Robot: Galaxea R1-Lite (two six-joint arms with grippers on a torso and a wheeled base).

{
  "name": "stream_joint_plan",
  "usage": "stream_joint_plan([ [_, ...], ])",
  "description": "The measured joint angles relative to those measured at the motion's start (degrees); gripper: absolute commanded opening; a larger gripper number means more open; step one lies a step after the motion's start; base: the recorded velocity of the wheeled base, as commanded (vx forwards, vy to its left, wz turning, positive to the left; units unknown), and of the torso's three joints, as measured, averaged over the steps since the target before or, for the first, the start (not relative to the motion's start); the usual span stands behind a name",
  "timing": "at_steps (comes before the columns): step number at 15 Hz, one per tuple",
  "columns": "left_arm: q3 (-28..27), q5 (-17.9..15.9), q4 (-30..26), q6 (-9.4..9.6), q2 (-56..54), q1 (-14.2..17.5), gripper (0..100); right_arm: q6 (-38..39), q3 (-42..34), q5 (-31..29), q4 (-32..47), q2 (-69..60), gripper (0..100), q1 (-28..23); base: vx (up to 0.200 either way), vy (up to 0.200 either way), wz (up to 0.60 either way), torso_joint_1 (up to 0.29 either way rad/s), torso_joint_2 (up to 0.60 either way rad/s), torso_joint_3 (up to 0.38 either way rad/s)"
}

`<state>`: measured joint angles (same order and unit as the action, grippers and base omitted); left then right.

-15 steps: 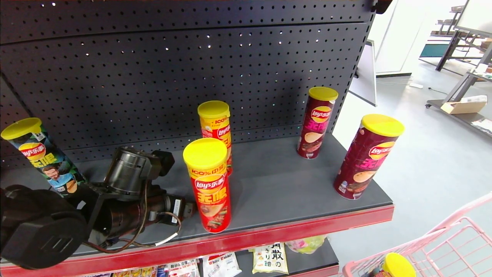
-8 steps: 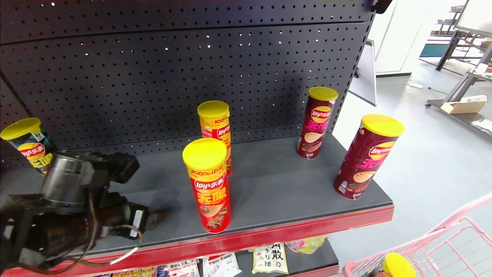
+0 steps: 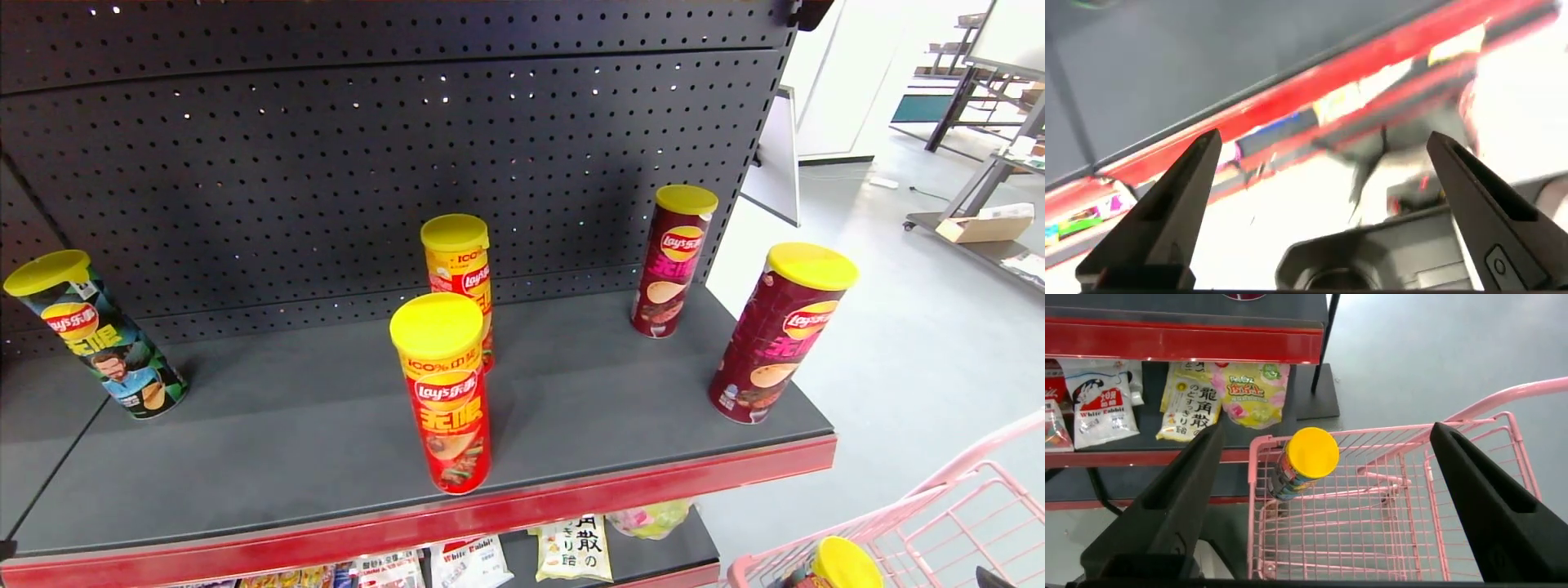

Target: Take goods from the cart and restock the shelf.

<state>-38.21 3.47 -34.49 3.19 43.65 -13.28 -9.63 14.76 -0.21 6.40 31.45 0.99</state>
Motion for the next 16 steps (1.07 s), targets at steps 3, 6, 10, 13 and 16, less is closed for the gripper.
stream_joint_plan([
  [3, 2.24, 0.93, 6.57, -0.22, -4.19, 1.24, 100, -0.40, 0.26, -0.04, 0.16, 1.10, 100, -0.26, 0.000, 0.000, 0.00, 0.000, 0.00, 0.000],
  [6, 5.16, 1.10, 9.83, -0.07, -6.01, 1.38, 100, -0.73, 0.06, -0.88, 0.40, 1.40, 100, -0.33, -0.067, 0.000, 0.00, 0.001, 0.00, 0.002],
  [10, 6.07, 1.30, 9.83, -0.11, -6.92, 1.49, 100, -1.54, -0.21, -1.56, 0.49, 1.45, 100, -0.30, -0.200, 0.000, 0.00, 0.005, 0.00, 0.000],
  [13, 6.68, 1.34, 9.94, -0.07, -7.39, 1.49, 100, -1.58, -0.57, -1.57, 0.49, 1.45, 100, -0.30, -0.200, 0.000, 0.00, -0.006, 0.00, 0.002],
  [16, 7.64, 1.50, 9.97, 0.00, -8.27, 1.49, 100, -1.63, -1.05, -1.56, 0.46, 1.45, 100, -0.33, 0.000, 0.000, 0.00, 0.000, 0.00, 0.000],
])
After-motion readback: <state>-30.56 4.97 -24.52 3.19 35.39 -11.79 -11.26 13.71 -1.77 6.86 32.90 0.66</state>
